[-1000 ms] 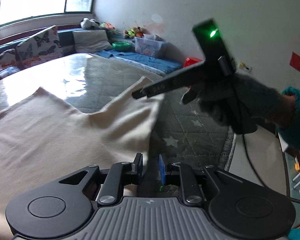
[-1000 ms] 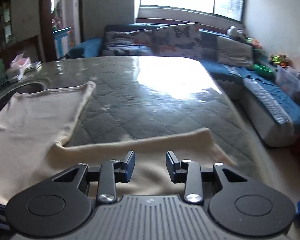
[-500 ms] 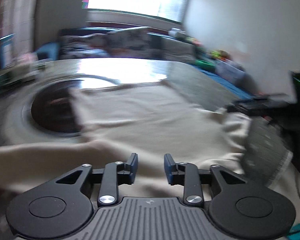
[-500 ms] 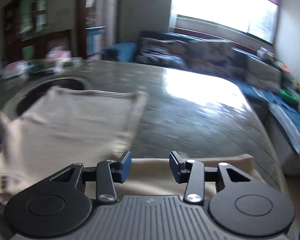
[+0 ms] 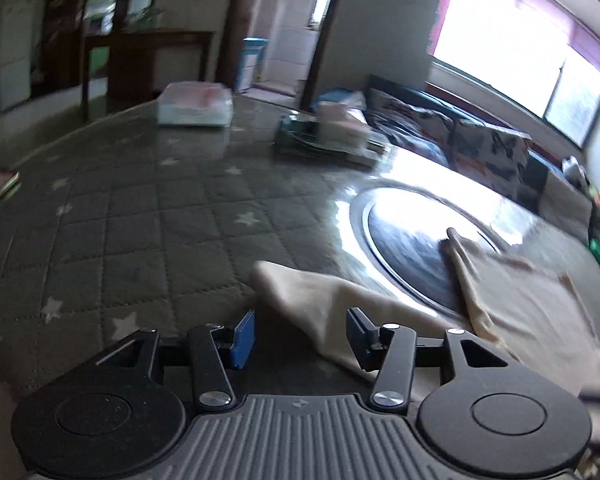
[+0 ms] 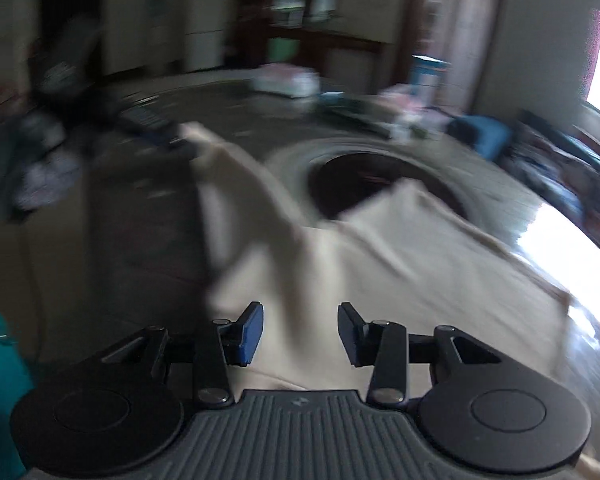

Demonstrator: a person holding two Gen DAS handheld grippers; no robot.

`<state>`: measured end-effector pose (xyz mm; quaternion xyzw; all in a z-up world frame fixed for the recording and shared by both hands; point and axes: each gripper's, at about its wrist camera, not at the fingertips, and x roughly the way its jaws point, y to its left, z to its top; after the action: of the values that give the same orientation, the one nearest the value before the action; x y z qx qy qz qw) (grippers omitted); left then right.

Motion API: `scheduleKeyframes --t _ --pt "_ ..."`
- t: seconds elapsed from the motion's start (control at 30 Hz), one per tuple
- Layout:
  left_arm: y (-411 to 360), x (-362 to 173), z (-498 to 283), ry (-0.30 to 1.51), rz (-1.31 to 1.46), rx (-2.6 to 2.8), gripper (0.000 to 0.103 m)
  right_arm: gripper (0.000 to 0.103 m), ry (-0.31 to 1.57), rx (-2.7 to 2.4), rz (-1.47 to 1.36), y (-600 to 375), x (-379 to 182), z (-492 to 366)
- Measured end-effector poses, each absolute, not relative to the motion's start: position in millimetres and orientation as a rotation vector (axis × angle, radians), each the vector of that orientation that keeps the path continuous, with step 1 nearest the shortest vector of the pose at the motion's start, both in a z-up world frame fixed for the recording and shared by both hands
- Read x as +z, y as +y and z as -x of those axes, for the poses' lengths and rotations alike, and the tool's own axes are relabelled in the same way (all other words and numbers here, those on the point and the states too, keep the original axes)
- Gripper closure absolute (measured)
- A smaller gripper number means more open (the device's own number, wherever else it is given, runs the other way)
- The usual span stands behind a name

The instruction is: Fold clothes

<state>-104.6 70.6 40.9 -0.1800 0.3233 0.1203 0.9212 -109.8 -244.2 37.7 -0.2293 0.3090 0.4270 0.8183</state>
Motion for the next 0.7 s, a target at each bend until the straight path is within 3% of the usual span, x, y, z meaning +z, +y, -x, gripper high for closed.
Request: scheduleKeyframes --t 0.2,0.27,0.4,0.57,0.7 --pt "80 47 95 0.626 0.404 0.229 0.054 0.063 0.614 1.014 0.595 -200 24 129" --pt "80 51 94 0.604 0.405 0.214 0.062 0.064 0.609 1.025 0.589 -192 24 130" --pt "80 60 90 0.561 0.408 0.185 0.095 0.070 0.615 1.026 0.579 -176 20 122" --pt "80 71 85 0.507 0.411 0.149 0.099 0.071 0.620 1.006 0.579 -167 15 114" --pt "78 86 85 0.445 0.411 0.093 0.099 0.082 0.640 0.992 0.560 -165 10 108"
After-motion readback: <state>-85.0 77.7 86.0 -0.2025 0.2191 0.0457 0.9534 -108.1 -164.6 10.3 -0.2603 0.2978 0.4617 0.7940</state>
